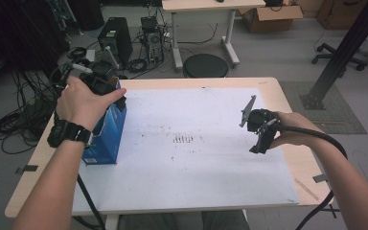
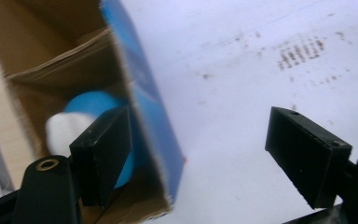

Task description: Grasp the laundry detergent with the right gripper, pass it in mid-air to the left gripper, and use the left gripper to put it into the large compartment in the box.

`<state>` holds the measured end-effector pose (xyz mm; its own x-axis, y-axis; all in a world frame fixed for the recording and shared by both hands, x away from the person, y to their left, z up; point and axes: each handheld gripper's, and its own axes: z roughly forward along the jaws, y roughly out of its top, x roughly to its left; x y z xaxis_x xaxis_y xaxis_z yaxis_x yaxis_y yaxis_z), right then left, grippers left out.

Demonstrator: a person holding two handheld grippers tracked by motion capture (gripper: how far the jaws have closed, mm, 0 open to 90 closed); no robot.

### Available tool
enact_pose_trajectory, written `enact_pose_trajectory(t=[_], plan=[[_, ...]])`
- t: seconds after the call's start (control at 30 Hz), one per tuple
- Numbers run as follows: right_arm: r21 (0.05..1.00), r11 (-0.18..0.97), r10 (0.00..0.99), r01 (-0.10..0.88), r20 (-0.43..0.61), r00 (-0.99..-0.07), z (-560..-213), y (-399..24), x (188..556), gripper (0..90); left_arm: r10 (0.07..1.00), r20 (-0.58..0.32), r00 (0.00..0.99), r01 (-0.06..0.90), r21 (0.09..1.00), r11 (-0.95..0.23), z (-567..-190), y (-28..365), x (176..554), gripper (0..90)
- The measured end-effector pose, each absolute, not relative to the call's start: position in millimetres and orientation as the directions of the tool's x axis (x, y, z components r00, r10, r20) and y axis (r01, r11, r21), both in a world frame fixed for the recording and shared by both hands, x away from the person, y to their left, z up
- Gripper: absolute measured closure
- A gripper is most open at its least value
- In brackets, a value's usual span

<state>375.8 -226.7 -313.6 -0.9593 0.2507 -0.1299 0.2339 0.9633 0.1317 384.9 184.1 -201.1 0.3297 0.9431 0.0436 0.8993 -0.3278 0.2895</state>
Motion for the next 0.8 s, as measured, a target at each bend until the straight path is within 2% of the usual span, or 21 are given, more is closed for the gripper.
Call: enact_pose_trajectory(t=[0.6,0.8], plan=[[0.148,0.966,0.231,0.212,-0.128,-0.964,-313.3,-222.9,379.8,9.5,0.852,-0.01,0.523,0.821,0.274,-0.501,-238.1,126.0,392.7,5.4],[0.152,0.965,0.231,0.214,-0.112,-0.966,-316.1,-222.6,384.1,9.2,0.821,-0.051,0.569,0.8,0.266,-0.538,-249.9,110.3,392.3,4.8]])
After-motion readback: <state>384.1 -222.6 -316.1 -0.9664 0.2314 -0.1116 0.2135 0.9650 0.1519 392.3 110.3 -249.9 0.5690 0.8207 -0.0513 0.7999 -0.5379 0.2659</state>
